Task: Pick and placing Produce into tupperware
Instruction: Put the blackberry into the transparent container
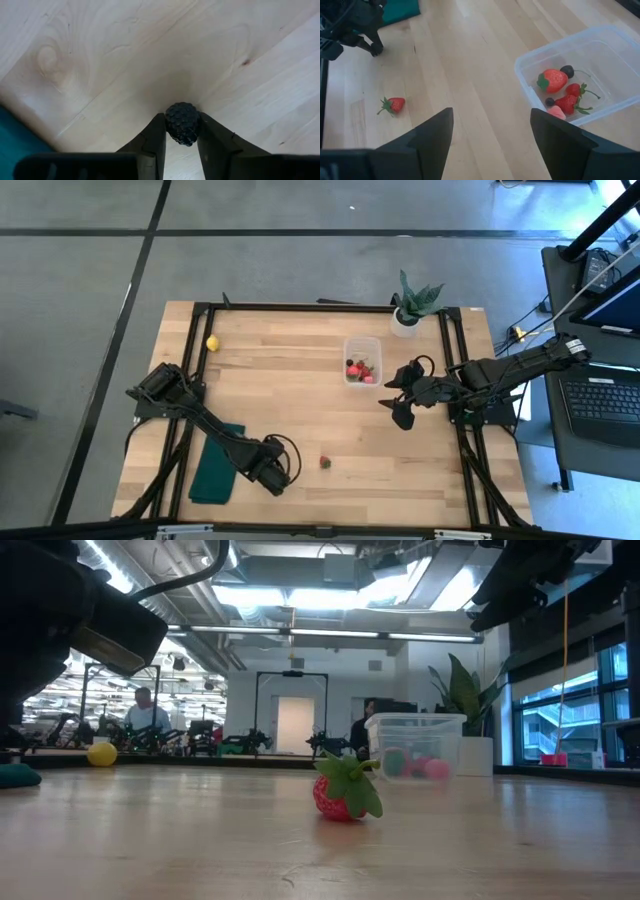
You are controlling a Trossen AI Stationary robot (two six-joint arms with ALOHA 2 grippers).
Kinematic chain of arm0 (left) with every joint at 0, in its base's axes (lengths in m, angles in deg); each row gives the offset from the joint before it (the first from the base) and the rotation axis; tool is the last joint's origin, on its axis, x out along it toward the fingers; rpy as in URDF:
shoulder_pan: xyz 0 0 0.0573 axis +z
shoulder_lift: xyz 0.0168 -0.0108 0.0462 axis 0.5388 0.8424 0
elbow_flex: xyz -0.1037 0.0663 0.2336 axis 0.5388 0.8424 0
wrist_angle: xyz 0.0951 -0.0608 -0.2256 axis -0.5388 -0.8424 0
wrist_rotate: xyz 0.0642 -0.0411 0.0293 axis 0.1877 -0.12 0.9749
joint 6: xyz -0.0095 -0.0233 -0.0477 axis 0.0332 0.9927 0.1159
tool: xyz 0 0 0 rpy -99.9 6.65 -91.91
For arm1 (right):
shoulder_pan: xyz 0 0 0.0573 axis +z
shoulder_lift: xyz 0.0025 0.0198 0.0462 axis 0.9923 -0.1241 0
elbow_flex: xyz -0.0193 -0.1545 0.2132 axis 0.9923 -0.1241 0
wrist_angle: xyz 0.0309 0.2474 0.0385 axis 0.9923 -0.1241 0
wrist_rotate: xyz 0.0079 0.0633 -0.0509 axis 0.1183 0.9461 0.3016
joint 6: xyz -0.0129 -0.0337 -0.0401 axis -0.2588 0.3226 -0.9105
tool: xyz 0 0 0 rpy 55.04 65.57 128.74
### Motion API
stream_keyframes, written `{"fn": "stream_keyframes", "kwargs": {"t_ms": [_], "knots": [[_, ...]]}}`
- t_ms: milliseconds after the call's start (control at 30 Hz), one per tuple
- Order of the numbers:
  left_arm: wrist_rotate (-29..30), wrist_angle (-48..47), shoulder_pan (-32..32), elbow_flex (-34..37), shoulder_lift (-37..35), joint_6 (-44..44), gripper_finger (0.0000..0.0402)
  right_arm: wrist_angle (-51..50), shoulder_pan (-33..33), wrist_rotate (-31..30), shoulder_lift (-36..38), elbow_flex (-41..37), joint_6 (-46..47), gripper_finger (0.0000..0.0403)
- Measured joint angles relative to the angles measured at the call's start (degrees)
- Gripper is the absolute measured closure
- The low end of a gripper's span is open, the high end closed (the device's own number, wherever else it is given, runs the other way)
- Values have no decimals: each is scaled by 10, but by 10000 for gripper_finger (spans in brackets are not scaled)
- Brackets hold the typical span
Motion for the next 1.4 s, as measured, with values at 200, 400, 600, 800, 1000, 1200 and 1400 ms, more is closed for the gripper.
{"fn": "stream_keyframes", "kwargs": {"t_ms": [200,400,600,800,1000,1200,1400], "knots": [[33,-28,20,-13,-31,-47,322,1,0,0,0,0,0,136],[94,-43,94,-45,-96,-171,323,16,0,0,0,0,0,136],[119,15,211,-97,-132,-355,312,41,0,0,0,0,-13,136],[57,136,328,-134,-115,-552,324,-14,0,1,0,0,71,136],[1,201,430,-142,-91,-628,315,-90,1,6,0,0,138,136],[-66,276,479,-141,-34,-671,314,-92,1,5,0,0,139,136],[-116,339,497,-141,37,-678,323,-92,0,4,0,0,140,136]]}}
